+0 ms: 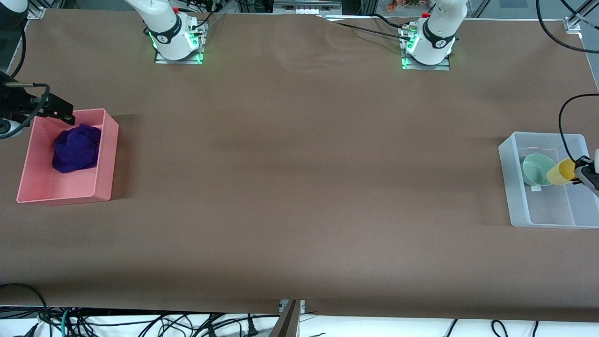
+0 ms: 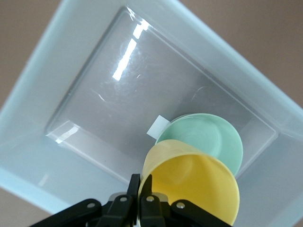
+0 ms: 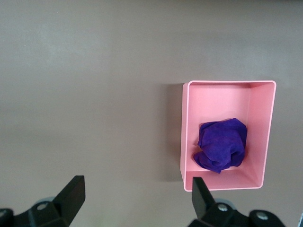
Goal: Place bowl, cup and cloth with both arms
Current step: 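Lower the yellow cup into the green cup and open the left gripper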
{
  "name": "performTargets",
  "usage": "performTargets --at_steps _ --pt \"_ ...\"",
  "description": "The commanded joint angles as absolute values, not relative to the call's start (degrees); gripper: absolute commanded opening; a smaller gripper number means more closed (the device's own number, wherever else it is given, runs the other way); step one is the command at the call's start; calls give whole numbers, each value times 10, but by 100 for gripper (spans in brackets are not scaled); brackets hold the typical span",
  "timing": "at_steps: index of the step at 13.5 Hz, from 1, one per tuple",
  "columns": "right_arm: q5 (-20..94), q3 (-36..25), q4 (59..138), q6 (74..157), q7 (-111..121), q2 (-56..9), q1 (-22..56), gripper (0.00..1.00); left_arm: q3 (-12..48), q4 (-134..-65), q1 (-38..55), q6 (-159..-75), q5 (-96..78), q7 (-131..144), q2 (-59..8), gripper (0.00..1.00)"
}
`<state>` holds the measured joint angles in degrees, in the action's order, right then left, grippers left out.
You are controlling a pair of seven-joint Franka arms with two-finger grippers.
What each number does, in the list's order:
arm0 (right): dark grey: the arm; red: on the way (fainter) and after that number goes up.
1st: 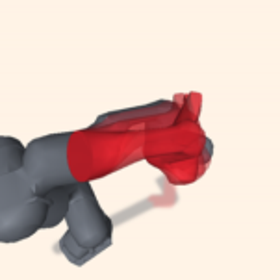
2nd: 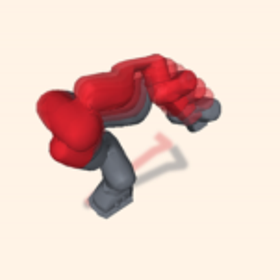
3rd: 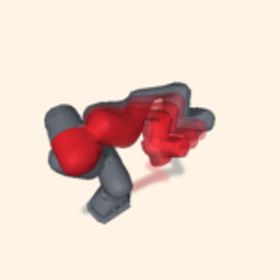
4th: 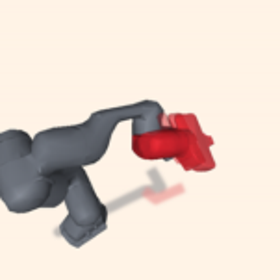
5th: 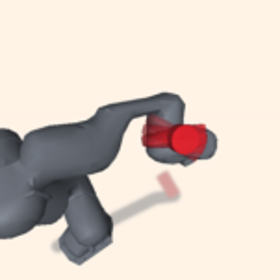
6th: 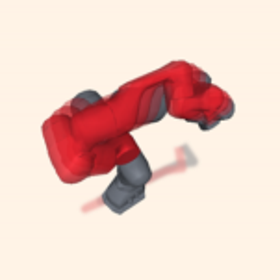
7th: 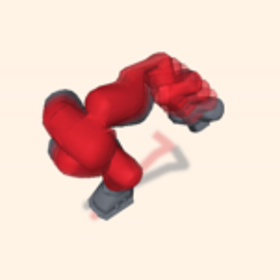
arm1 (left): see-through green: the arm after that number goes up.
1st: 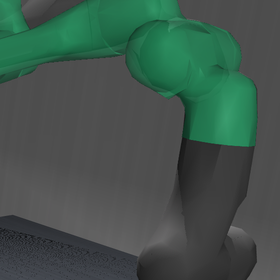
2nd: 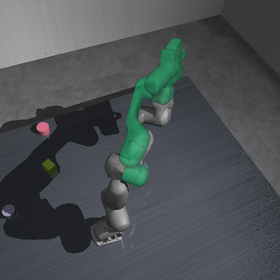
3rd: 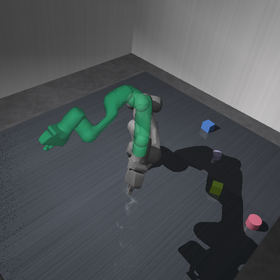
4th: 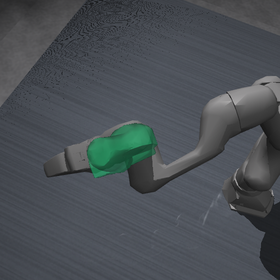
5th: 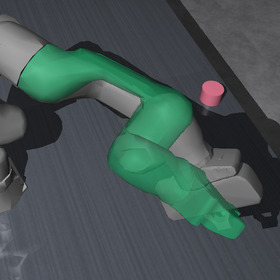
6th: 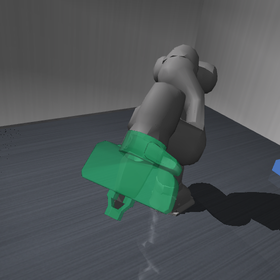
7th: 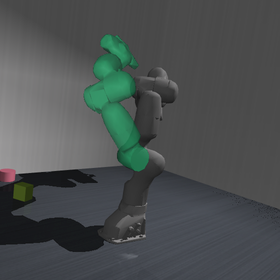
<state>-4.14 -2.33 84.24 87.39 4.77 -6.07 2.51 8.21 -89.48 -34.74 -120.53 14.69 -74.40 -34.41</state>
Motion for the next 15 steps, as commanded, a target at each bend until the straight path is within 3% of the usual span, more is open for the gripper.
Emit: performTargets --at_steps 1,6,8,11,15 --pt "-33 -22 842 874 43 -57 23 100 90 -896 -358 -1197 132 -761 -351 0" --pt "-32 -22 842 874 42 -57 22 100 90 -894 -366 -1166 131 -765 -369 0" --pt "-32 -22 842 874 43 -57 22 100 91 -890 -367 -1166 131 -765 -371 99" --pt "-32 -22 842 874 43 -57 22 100 101 -887 -361 -1144 131 -760 -339 100" --pt "-32 -22 842 875 43 -57 22 100 176 -880 -359 -1028 130 -653 -261 100"
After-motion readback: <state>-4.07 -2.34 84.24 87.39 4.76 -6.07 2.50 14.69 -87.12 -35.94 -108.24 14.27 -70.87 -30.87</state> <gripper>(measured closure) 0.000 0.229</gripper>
